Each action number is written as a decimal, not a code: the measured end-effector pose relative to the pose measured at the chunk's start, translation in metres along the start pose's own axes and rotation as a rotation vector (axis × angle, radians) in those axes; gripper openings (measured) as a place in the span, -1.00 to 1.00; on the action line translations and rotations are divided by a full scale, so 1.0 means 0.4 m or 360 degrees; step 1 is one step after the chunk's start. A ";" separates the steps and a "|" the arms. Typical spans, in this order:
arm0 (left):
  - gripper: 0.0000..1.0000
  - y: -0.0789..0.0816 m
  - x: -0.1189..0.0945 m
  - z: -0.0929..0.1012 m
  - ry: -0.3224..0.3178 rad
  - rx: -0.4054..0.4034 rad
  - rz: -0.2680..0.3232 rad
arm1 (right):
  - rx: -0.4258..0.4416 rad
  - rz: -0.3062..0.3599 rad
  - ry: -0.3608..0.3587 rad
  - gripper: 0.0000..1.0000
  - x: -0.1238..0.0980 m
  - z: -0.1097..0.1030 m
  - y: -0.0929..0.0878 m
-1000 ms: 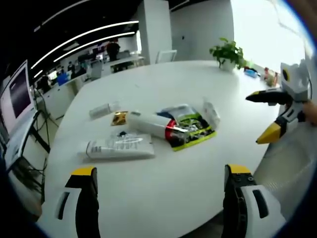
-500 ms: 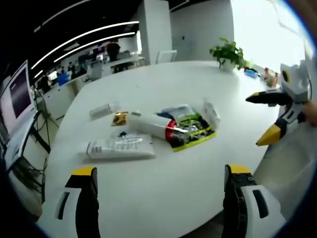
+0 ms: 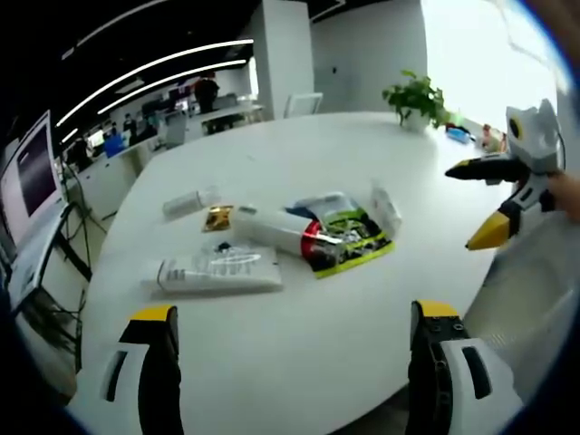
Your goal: Arrange the skincare products in the storage area until every visible bottle or jar stands upright without overlapping.
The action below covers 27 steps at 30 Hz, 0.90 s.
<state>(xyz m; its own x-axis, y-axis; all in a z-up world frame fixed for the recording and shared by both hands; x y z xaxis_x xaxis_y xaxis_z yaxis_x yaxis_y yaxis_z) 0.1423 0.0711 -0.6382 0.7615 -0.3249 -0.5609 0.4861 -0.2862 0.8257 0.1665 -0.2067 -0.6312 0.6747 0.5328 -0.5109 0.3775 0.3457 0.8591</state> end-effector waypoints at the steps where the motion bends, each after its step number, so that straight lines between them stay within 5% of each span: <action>1: 0.98 0.001 0.000 0.000 0.0002 0.0001 0.0003 | -0.0007 -0.0008 0.0012 0.99 0.002 0.004 0.003; 27: 0.98 0.005 -0.003 -0.003 -0.0006 0.0020 0.0024 | -0.0028 -0.0140 0.0091 0.96 0.084 0.090 0.012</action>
<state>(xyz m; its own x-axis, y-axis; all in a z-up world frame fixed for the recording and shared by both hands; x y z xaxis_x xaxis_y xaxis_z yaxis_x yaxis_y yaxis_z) 0.1428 0.0719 -0.6360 0.7670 -0.3325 -0.5488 0.4692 -0.2929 0.8331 0.2135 -0.2150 -0.6431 0.6020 0.5428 -0.5856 0.4221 0.4062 0.8105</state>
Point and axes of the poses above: the point that each gripper's makers call its tool centre point, and the gripper's own axes: x roughly forward along the fingers, z roughly to its right, y roughly out of its top, the point moved 9 cm from there along -x, roughly backward along the fingers, and after that the axes turned 3 degrees about z, right-handed, at the moved point
